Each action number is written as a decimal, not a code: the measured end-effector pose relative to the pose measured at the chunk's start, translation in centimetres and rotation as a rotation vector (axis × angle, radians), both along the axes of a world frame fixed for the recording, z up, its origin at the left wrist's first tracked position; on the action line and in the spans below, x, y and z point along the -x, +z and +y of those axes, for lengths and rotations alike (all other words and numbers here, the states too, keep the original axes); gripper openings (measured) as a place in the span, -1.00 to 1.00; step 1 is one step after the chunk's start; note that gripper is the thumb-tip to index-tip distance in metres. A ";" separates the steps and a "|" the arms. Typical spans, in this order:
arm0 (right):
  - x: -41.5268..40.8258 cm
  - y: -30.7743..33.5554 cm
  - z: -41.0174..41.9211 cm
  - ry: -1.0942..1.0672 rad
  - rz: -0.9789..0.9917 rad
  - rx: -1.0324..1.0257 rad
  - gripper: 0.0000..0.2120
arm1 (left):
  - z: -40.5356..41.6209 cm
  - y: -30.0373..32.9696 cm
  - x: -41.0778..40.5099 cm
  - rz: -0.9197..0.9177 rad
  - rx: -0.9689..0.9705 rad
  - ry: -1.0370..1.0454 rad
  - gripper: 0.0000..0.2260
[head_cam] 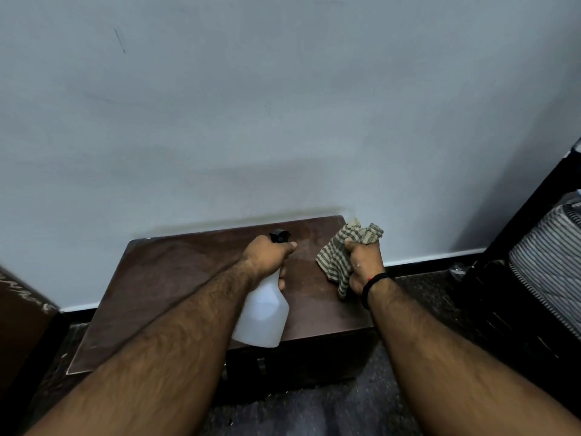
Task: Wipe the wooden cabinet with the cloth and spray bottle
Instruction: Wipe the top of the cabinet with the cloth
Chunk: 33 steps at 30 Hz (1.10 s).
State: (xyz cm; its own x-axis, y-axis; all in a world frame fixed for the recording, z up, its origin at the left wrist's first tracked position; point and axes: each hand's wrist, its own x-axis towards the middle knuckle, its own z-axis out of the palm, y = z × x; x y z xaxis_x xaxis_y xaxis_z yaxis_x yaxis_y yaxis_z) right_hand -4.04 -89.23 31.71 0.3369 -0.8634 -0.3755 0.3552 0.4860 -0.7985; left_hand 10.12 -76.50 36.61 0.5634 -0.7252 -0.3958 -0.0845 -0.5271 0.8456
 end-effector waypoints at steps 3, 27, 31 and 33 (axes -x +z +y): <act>0.3 -0.2 -0.2 -0.006 -0.007 -0.013 -0.46 | -0.1 -0.1 0.2 -0.021 -0.024 -0.014 -0.71; -3.9 -1.2 1.5 0.122 0.077 0.077 -0.55 | 4.4 -0.2 -4.2 -0.009 -0.065 0.069 -0.76; -6.5 -1.3 3.7 0.233 0.053 0.084 -0.59 | 7.6 0.1 -6.4 -0.007 -0.065 0.148 -0.78; -7.3 -1.5 3.7 0.272 0.237 0.157 -0.58 | 9.3 0.3 -7.5 -0.018 -0.070 0.185 -0.80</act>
